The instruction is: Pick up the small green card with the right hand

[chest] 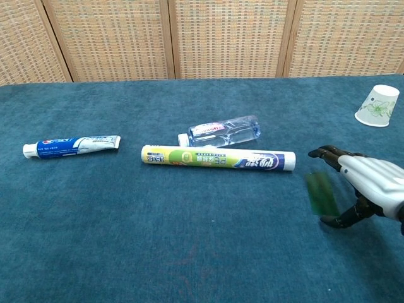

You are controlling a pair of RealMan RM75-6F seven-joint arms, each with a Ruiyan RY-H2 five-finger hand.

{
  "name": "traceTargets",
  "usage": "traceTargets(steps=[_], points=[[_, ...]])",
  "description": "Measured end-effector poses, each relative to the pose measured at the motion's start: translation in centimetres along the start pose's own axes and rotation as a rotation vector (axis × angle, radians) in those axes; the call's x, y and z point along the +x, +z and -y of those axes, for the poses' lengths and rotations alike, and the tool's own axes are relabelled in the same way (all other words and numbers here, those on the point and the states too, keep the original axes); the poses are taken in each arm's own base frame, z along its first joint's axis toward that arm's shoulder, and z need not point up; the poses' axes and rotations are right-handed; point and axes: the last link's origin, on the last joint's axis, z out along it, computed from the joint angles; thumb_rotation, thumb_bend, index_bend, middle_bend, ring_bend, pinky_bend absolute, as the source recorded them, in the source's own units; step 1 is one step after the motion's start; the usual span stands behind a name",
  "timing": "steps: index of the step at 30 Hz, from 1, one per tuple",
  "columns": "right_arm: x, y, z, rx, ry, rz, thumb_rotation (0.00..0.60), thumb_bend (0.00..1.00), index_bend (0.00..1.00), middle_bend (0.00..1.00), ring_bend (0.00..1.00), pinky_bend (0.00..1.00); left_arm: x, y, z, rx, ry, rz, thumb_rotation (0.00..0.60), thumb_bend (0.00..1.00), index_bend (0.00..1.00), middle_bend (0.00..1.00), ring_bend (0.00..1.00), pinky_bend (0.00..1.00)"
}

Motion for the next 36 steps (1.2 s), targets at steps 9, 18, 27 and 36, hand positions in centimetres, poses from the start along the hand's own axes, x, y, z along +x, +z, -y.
traceTargets(steps=[9,18,27,36], points=[[-0.2,0.7,-0.7,-0.021,-0.001,0.004,0.6,0.26,0.03,0.0,0.0,0.0,-0.1,0.0,-0.2,-0.009,0.002,0.001,0.6,0.06,0.0,0.0,0.0,0.0],[0.2,1.8,-1.0,-0.032,0.0,-0.01,0.6,0.26,0.03,0.0,0.0,0.0,-0.2,-0.1,-0.4,-0.017,0.002,0.004,0.6,0.06,0.0,0.0,0.0,0.0],[1.4,2.3,-0.9,-0.023,0.008,-0.053,0.6,0.26,0.39,0.0,0.0,0.0,-0.2,-0.1,-0.6,-0.025,-0.002,0.006,0.6,0.07,0.0,0.0,0.0,0.0],[1.0,1.6,-1.3,-0.012,0.002,-0.072,0.6,0.26,0.59,0.0,0.0,0.0,-0.1,-0.2,-0.7,-0.034,-0.008,0.004,0.6,0.07,0.0,0.0,0.0,0.0]])
